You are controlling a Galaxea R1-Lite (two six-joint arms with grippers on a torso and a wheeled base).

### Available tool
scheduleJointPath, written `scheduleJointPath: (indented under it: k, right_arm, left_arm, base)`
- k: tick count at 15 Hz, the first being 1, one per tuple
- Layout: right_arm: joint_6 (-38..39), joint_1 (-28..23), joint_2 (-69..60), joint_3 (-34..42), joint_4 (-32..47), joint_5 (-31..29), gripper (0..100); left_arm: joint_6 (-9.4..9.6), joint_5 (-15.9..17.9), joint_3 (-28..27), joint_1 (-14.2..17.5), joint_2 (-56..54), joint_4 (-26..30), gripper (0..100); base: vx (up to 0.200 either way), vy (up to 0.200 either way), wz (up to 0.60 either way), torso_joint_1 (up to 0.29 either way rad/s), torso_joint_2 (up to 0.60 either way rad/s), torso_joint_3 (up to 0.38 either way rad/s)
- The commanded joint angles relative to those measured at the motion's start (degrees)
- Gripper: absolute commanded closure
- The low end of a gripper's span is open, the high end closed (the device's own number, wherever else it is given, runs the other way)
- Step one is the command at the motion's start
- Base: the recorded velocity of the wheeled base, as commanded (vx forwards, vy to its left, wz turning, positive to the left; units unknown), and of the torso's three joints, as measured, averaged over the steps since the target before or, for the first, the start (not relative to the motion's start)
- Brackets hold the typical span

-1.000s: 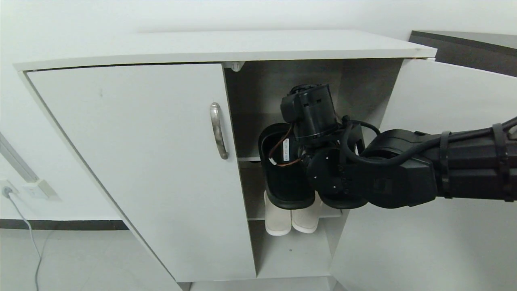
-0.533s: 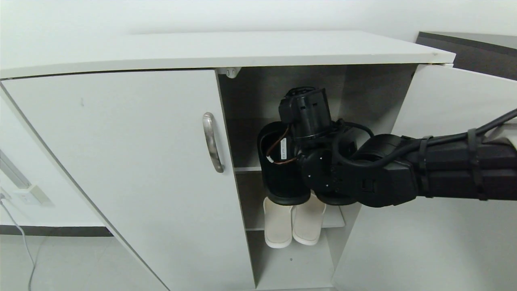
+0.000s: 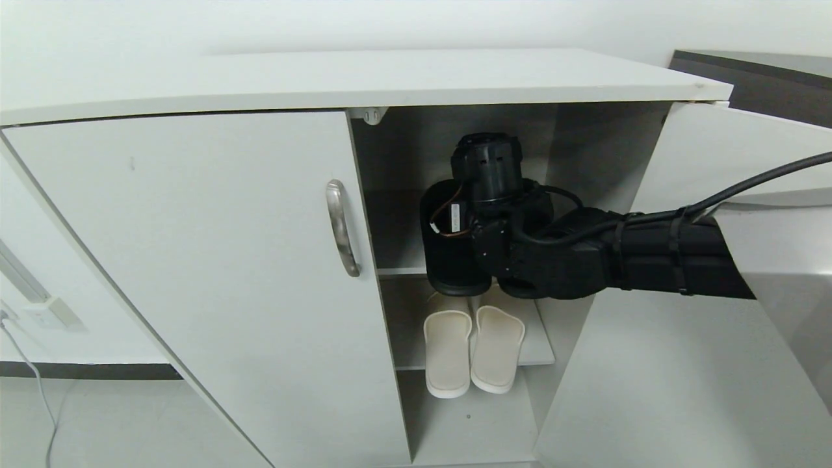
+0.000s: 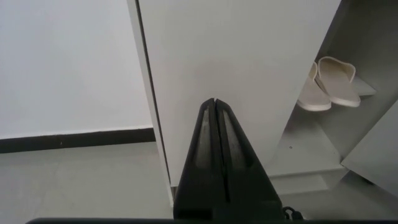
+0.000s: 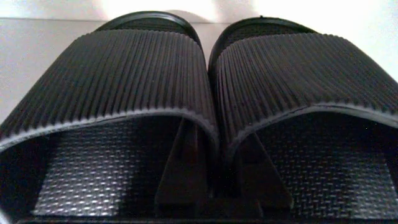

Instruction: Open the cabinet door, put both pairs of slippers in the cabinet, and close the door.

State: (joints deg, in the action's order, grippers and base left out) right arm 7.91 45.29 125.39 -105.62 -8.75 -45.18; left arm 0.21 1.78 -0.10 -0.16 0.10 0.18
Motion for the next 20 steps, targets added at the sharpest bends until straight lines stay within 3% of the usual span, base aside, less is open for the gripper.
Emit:
scheduleJointPath:
  k: [1, 5, 14, 15, 20]
  right_arm:
    - [0.0, -0.9, 1.4, -3.1, 1.4, 0.1, 100]
    - [0.2, -1.3, 1.5, -5.7, 5.1, 1.2, 100]
    - [0.4, -1.3, 2.3, -5.9, 5.1, 2.6, 100]
    - [0.5, -1.3, 2.4, -5.8, 5.1, 2.6, 0]
    - [1.1, -0.4, -0.9, -0.8, 5.1, 2.5, 0]
  left_arm:
    - [-0.03, 0.0, 0.0, 0.1, 0.0, 0.0, 100]
    - [-0.47, 0.0, 0.0, 0.1, 0.0, 0.0, 100]
    - [-0.47, 0.0, 0.0, 0.0, 0.0, 0.0, 100]
    - [-0.47, 0.0, 0.0, 0.1, 0.0, 0.0, 100]
    - [-0.47, 0.0, 0.0, 0.1, 0.0, 0.0, 100]
  base:
    - [0.0, 0.0, 0.0, 0.0, 0.0, 0.0]
    - [0.0, 0.0, 0.0, 0.0, 0.0, 0.0]
    - [0.0, 0.0, 0.0, 0.0, 0.0, 0.0]
    - [0.0, 0.0, 0.0, 0.0, 0.0, 0.0]
    - [0.0, 0.0, 0.0, 0.0, 0.0, 0.0]
